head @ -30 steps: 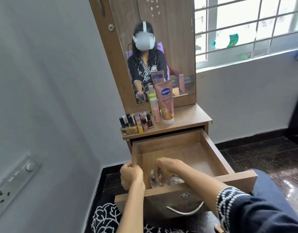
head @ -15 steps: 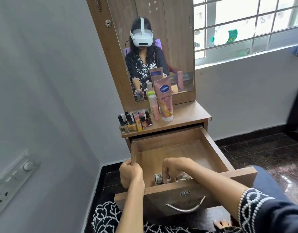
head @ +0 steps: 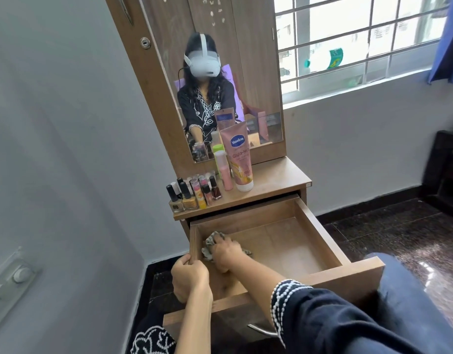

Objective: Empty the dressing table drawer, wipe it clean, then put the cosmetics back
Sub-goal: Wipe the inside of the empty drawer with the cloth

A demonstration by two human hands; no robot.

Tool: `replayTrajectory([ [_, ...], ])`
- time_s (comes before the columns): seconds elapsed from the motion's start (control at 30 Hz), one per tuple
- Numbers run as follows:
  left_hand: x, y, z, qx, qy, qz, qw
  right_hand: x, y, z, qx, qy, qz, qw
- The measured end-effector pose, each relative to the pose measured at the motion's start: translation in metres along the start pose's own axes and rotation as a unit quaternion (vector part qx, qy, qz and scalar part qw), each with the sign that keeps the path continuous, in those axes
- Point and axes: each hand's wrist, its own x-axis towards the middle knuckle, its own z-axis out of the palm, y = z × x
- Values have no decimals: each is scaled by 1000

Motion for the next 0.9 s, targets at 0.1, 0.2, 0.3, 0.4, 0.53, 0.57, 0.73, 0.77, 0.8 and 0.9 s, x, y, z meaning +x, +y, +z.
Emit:
replayTrajectory([
  [0.1,2,0,1,0,0,2,1000,5,-1,1,2,19,21,1000],
  [0.2,2,0,1,-1,-2,-2,1000,4,2,1,61,31,82,994],
  [0.3,0,1,0,-5,-2,-2,1000,-1,14,-3,93,36,145,984],
  [0.4,0,0,-1,-8,0,-2,1000,-6,30,-4,99,36,201,974],
  [0.53,-1,1,0,-5,1,3,1000,-5,38,-4,82,54,183,978],
  [0.57,-2,1,0,-4,1,4,1000,-5,38,-5,74,60,159,983],
  [0.73,-5,3,0,0,-2,5,1000,-8,13,-6,49,27,-7,998],
  [0.77,-6,3,0,1,-3,5,1000,-8,7,-6,45,25,-26,998],
  [0.8,-6,3,-1,1,-3,5,1000,-9,3,-6,48,31,-31,998],
  [0.9,-3,3,-2,0,-1,4,1000,-12,3,-10,90,56,16,994],
])
